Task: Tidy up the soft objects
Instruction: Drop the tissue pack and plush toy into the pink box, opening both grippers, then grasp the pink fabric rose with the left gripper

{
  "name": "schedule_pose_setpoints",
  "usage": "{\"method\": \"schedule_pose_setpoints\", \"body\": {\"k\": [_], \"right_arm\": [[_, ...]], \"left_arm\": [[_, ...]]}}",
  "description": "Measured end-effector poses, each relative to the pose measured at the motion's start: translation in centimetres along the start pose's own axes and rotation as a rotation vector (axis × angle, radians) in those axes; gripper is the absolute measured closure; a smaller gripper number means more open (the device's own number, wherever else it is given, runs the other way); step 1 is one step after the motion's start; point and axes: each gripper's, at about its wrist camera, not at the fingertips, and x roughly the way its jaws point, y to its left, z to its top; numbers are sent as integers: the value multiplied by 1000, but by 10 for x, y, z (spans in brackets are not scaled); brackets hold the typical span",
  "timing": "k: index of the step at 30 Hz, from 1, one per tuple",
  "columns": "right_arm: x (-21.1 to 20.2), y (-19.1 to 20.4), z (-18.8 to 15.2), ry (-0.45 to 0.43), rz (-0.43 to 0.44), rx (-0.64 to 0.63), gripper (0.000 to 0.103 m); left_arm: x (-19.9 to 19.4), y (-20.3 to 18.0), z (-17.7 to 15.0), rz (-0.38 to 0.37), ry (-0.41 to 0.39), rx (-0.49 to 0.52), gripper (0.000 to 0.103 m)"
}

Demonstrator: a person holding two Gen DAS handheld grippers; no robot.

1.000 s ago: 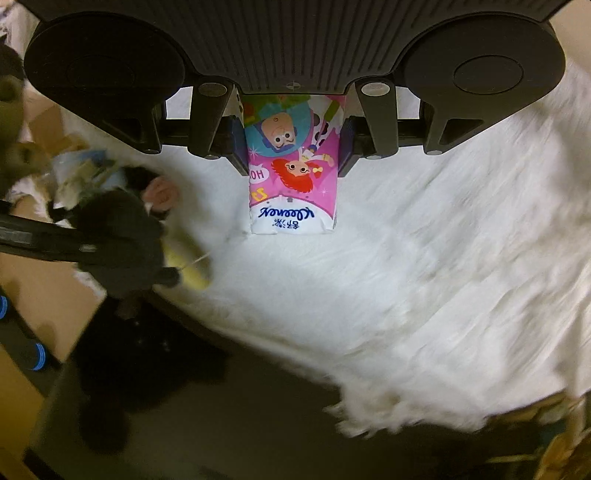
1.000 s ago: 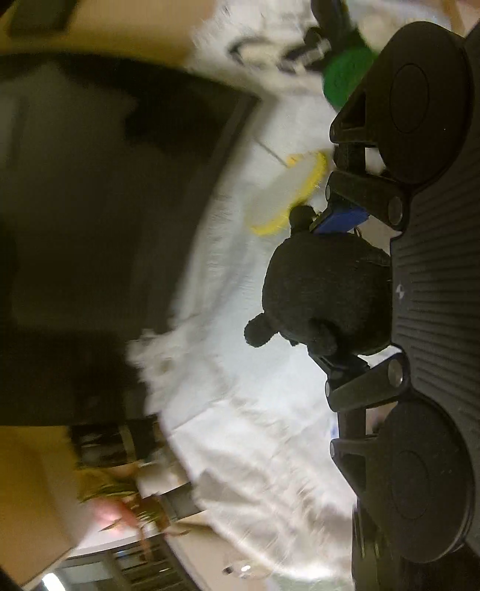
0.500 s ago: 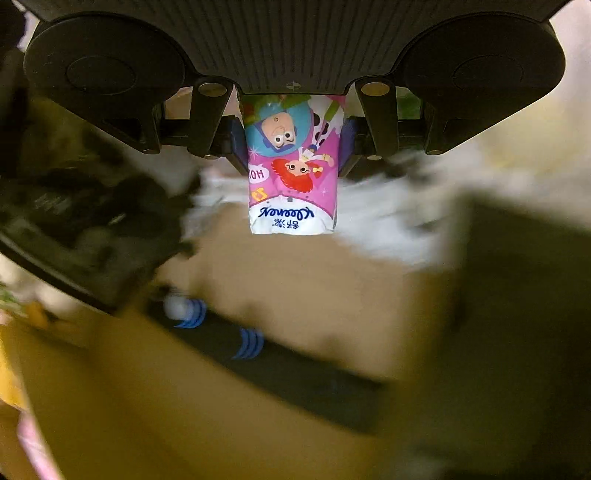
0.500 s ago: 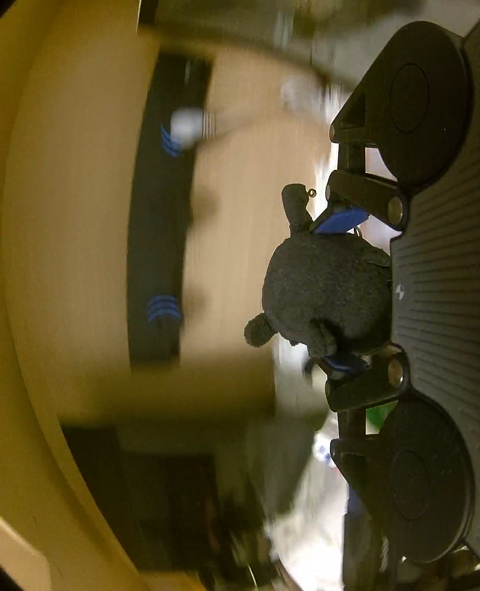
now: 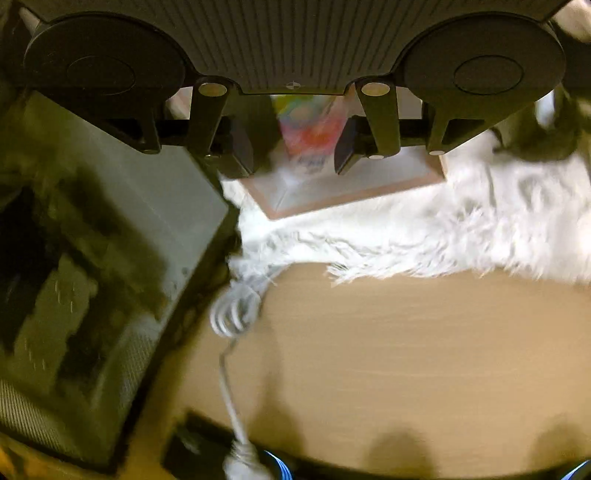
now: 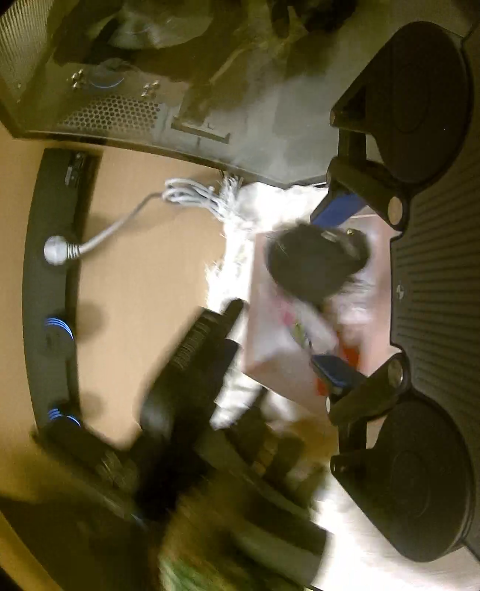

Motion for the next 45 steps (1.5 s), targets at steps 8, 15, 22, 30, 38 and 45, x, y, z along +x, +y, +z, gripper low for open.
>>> {"method": "schedule_pose_setpoints", "body": {"k": [8,15,22,30,38,45], "right_arm": [[-7,-9,-45,105,38,96,22],[-1,-7,-57,139,45,176,22],[9,35,-53,182,110,149,22],[12,103,-31,170,156,61,22],[15,153,-40,267,105,20,22],[14,175,-49,331,49,0,22]], "left_arm": [[-78,25,-36,32,-157,-116,50],[-204,93,-99,366,-312,-287,50],[-253,149,-172,497,-235,-460,50],[-242,176,-204,470,-156,-462,50],[-198,223,-189,359,-63,-436,50],[-139,253,-180,383,7,-420,50]]}}
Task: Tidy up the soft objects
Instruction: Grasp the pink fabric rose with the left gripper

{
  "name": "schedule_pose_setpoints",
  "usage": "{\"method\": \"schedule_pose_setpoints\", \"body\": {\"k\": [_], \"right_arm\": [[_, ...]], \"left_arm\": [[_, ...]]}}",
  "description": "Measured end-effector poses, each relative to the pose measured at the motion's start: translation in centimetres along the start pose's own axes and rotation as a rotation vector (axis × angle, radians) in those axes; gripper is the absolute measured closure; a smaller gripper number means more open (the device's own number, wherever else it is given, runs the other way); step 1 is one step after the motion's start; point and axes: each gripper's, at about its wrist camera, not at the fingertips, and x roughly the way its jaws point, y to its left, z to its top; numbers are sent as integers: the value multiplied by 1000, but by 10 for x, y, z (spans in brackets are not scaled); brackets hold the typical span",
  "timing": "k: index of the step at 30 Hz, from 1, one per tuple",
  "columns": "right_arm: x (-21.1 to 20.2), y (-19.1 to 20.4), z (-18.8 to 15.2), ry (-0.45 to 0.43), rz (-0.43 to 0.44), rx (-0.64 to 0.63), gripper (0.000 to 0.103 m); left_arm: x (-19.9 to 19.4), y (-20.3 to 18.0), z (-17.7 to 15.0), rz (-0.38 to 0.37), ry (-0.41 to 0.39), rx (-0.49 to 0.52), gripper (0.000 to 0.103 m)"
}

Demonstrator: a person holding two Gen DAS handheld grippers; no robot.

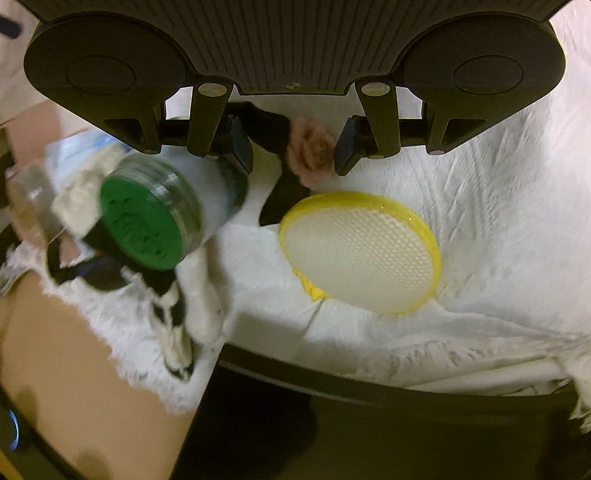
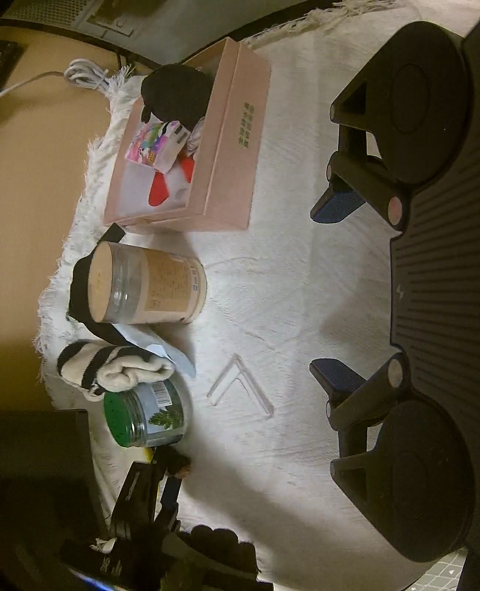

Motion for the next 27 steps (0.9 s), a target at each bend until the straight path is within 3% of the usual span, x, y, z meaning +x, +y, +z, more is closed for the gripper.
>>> {"method": "schedule_pose_setpoints", "body": {"k": [2,3,6,11,13,17,20,22,27], "right_arm": [[0,4,2,1,-9,1,22],[1,6,4,1,-10,-2,22],[4,15,16,-22,3,-39,22],[34,36,46,-51,88,-20,25],[52,47,55,-35,117,-12,40],[74,63,63,-32,114,-56,51],[79,64,65,-14,122,-77,65],[77,65,66,-6,118,-106,84],[54,61,70,-45,123,-135,97]], "left_arm": [[9,1,-3,9,2,33,57],[8,1,-6,5,-19,58,67],[1,5,-12,-5,-21,105,68],[-25,23,-23,-51,-37,80,69],[-45,30,-29,-81,-52,60,69],[-71,43,-34,-108,-52,32,69],[-81,52,-36,-100,-50,5,69],[-83,56,-38,-93,-48,-10,69],[-88,58,-45,-77,-36,-31,69]]}}
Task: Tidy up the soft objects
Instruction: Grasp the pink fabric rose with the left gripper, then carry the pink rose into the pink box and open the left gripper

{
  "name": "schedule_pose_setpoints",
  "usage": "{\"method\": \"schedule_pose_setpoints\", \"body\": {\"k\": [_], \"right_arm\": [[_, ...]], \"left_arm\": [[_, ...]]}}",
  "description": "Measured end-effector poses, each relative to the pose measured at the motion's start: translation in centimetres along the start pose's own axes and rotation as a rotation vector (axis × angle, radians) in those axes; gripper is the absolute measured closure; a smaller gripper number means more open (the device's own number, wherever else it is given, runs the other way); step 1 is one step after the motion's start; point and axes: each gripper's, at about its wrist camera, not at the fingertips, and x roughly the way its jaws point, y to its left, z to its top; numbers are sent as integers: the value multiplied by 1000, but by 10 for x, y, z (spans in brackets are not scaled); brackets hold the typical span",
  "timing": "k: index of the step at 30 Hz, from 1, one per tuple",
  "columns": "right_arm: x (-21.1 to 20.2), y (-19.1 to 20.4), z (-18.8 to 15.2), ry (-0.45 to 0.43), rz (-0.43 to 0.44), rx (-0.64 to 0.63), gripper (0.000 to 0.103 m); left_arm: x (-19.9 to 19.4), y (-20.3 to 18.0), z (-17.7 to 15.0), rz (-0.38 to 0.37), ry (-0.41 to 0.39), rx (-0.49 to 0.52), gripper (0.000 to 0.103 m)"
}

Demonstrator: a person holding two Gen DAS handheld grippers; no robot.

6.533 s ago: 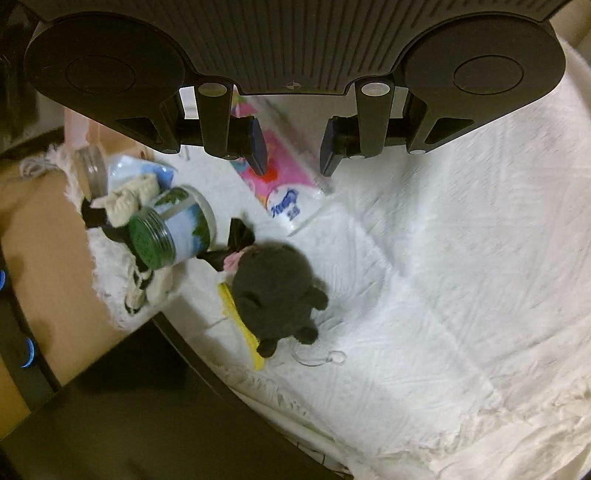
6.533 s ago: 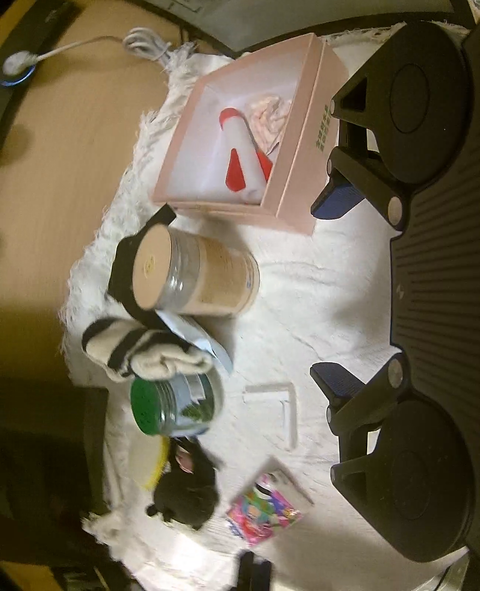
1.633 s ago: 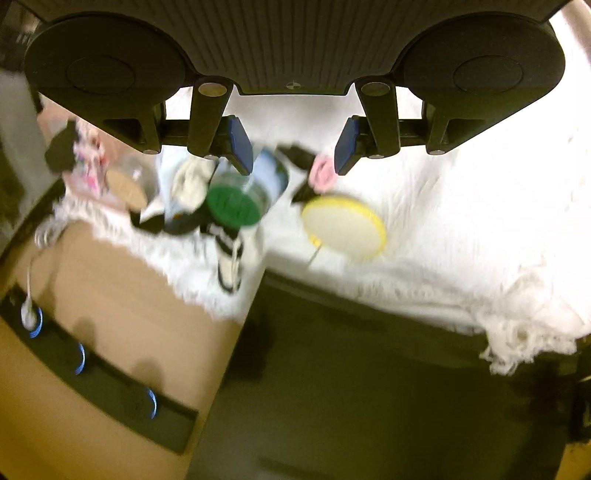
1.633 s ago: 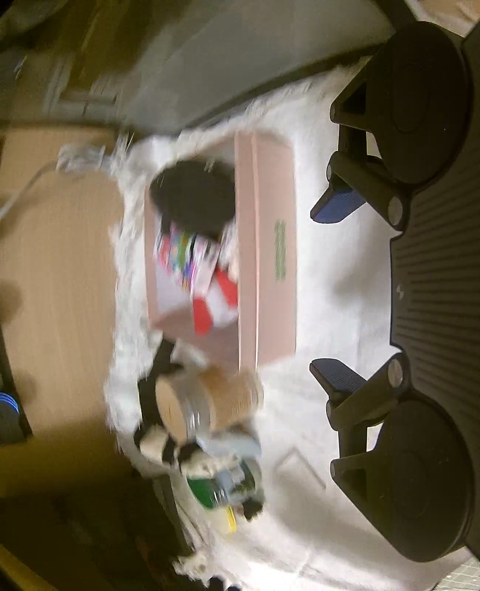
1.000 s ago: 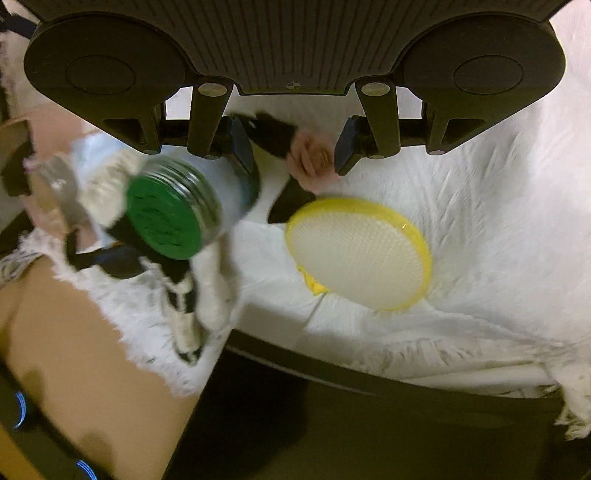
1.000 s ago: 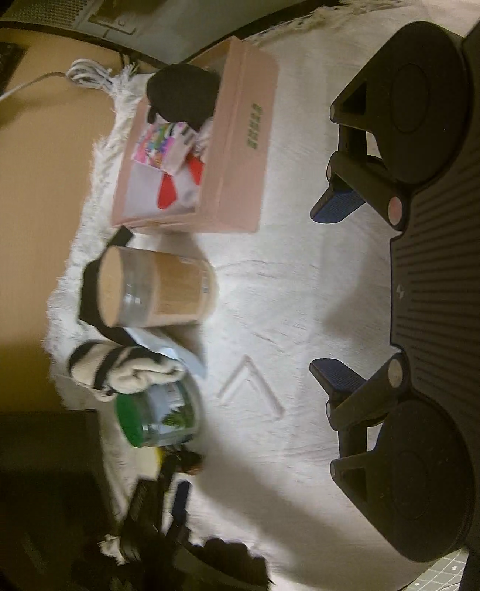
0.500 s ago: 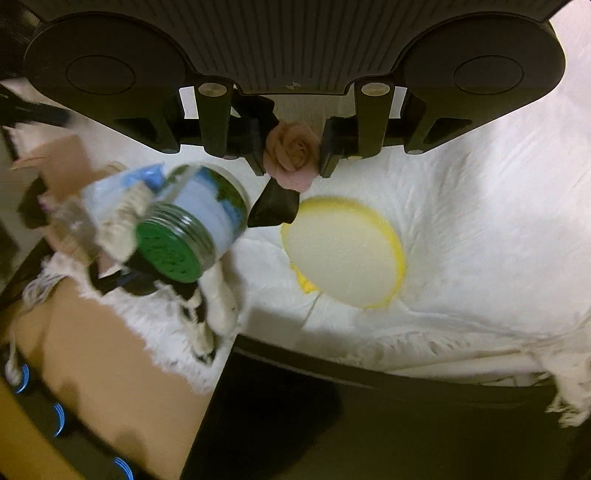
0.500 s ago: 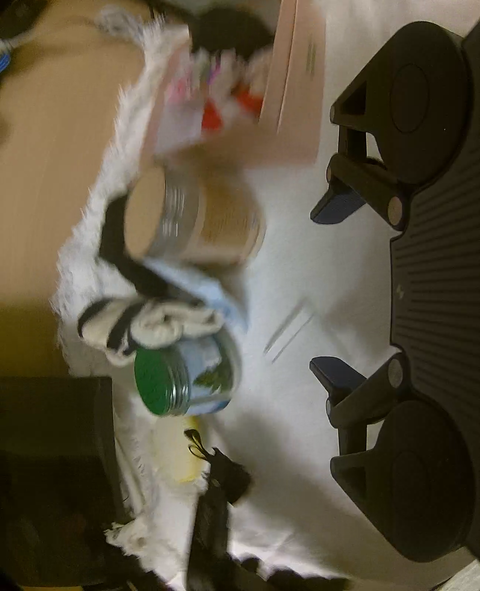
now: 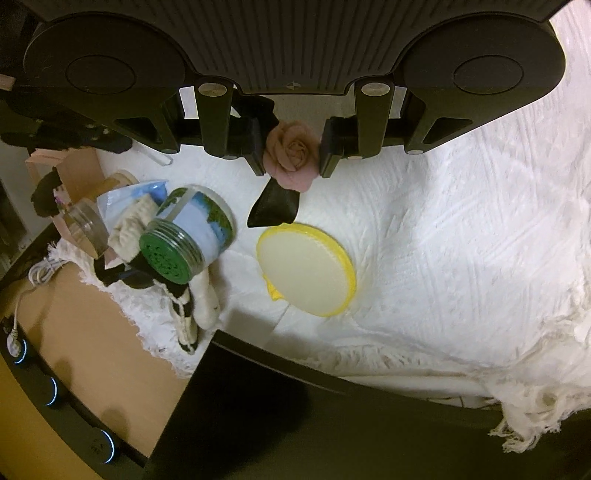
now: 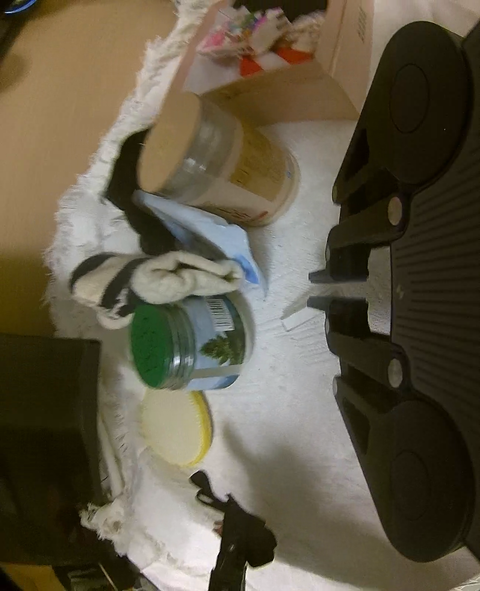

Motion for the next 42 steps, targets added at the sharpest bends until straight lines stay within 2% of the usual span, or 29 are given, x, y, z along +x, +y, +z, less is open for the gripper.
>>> {"method": "schedule_pose_setpoints", "body": {"k": [6,8,9,10,12,18,21,22,27,28,31,35,38,39,41,42], "right_arm": [[-42,-18,8,-65,30,-23,98],[-46,-25,4,-47,43,-39,94],[-45,-27,0,-34,46,-40,86],[-42,-30,-3,-27,52,-38,76],[-32,-31,-8,-18,75,-18,70],[19,-9,-7,7,143,-81,70],[32,-4,-4,4,122,-99,73],[31,-4,-3,7,132,-100,88],[11,-7,2,-2,165,-97,95],[3,-9,5,-16,169,-98,103],[-25,-19,19,-77,177,-82,103],[-66,-45,38,-173,161,-57,103],[-80,-66,38,-189,118,-71,102],[-80,-73,34,-180,113,-76,101],[-72,-81,23,-143,127,-71,89],[-66,-81,18,-128,139,-59,74]], "left_arm": [[-10,-26,6,-19,-30,20,68],[-11,-39,10,-22,-41,28,68],[-12,-44,11,-26,-43,23,68],[-13,-49,12,-31,-45,18,68],[-15,-58,12,-36,-48,21,68],[-9,-59,-8,-30,7,33,68],[-7,-47,-22,-20,26,17,68],[-7,-44,-25,-17,28,9,68],[-11,-34,-27,17,21,-27,68],[-13,-35,-25,19,13,-27,68],[-20,-44,-14,27,-21,-9,68],[-28,-68,10,1,-87,32,68],[-29,-92,25,-13,-131,62,68],[-29,-99,29,-16,-142,65,68],[-29,-107,30,-17,-157,64,68],[-26,-109,27,-18,-158,61,68]]}}
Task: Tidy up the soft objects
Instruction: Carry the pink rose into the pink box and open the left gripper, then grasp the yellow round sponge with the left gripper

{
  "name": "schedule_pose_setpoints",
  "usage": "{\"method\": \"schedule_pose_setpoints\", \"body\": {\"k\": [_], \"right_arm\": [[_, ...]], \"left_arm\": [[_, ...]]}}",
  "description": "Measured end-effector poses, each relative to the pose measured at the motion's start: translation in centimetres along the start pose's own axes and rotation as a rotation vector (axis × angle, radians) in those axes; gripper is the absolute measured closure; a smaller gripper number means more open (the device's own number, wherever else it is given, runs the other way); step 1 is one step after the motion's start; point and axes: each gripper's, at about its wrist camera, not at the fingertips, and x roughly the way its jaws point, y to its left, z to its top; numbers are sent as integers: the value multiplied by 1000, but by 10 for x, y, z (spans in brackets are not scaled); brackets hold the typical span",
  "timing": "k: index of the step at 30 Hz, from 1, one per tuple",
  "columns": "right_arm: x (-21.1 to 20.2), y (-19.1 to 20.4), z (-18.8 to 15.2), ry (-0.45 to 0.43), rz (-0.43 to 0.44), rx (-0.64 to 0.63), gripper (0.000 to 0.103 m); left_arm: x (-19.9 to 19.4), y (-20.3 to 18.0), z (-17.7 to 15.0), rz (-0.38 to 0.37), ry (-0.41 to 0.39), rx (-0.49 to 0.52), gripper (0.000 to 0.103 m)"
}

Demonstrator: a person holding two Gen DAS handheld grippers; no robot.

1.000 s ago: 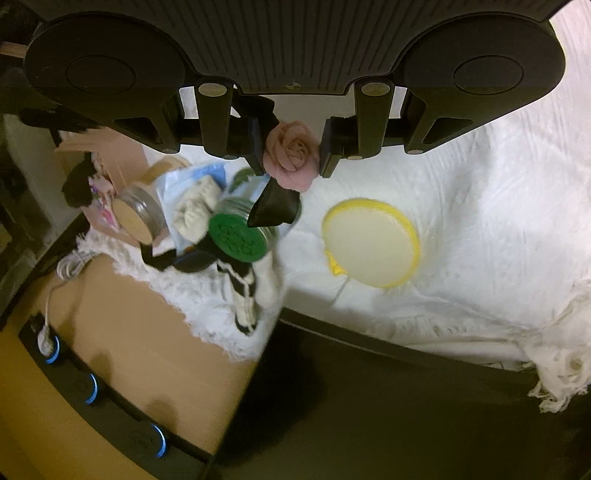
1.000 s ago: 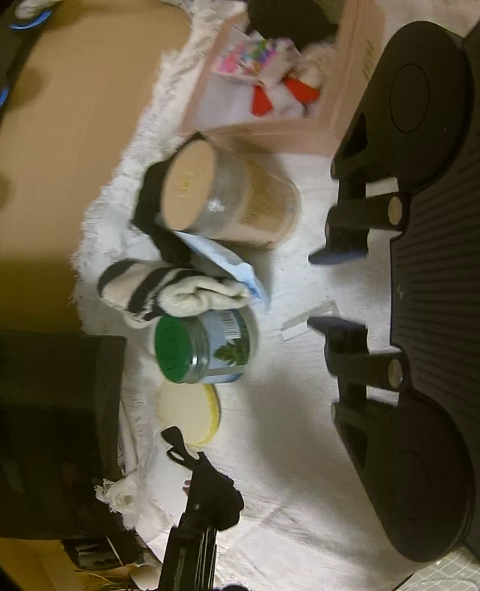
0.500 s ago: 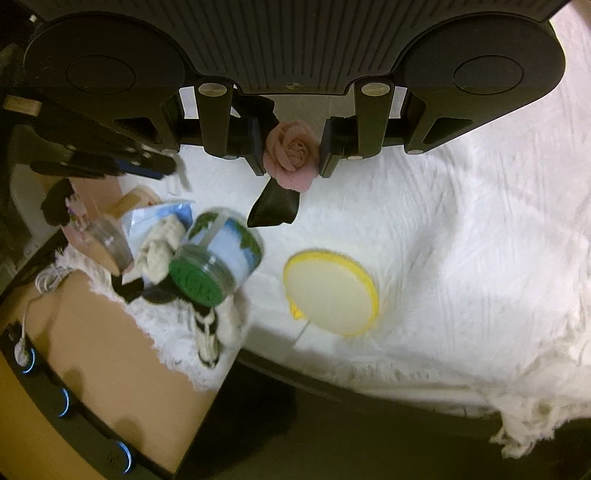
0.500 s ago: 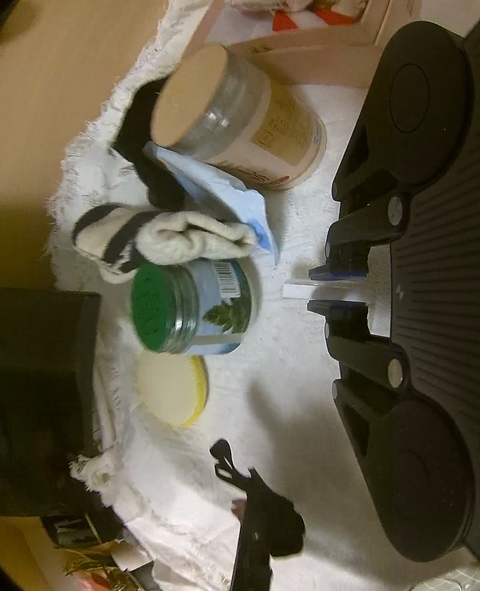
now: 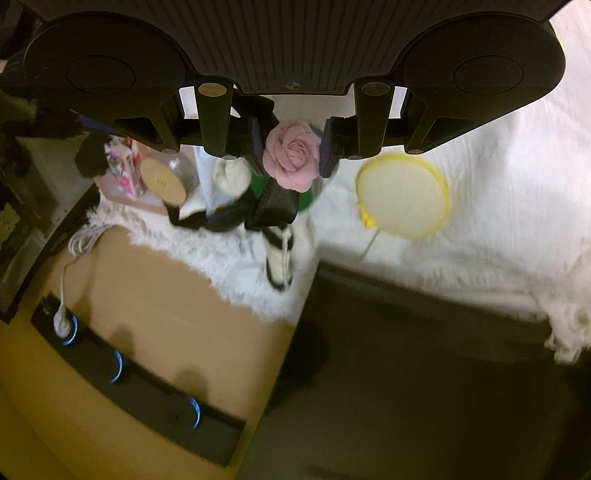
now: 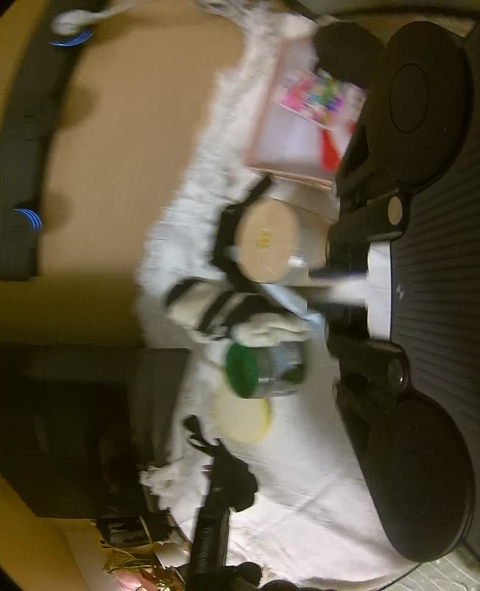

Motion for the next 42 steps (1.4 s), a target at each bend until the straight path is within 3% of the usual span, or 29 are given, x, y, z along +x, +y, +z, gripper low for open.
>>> {"method": "schedule_pose_setpoints", "body": {"k": [1,5,11,12,14,20,23,27,30,33,35,37,38,40,42], "right_arm": [[8,1,-6,11,17,25,67],[49,32,-26,57,80,49,67],[100,67,-37,99,51,-7,68],[99,67,-38,79,42,-12,73],[99,71,-35,90,41,-36,92],[78,72,-25,70,44,-64,91],[43,57,-7,4,38,-15,91],[-22,16,26,-149,-34,34,91],[-61,-21,42,-241,-152,49,91],[-79,-61,41,-262,-263,74,91],[-80,-89,33,-238,-292,93,89],[-76,-110,18,-200,-329,127,66],[-75,-117,10,-191,-334,142,60],[-76,-128,-10,-180,-330,170,50],[-73,-136,-28,-155,-327,195,48]], "left_arm": [[3,0,-4,1,7,-5,68],[13,10,-34,8,67,-37,68],[10,43,-66,61,116,-95,68],[9,49,-69,71,118,-102,68],[7,59,-72,89,118,-120,68],[0,66,-63,99,100,-142,68],[-3,53,-50,77,76,-121,68],[-4,13,-16,-7,20,-41,68],[5,-38,17,-145,-35,31,68],[20,-103,48,-273,-90,142,66],[36,-146,63,-363,-114,184,61],[70,-184,71,-441,-60,196,62],[91,-200,69,-451,5,209,64],[137,-225,53,-377,130,242,65],[166,-234,34,-327,176,251,65]]}}
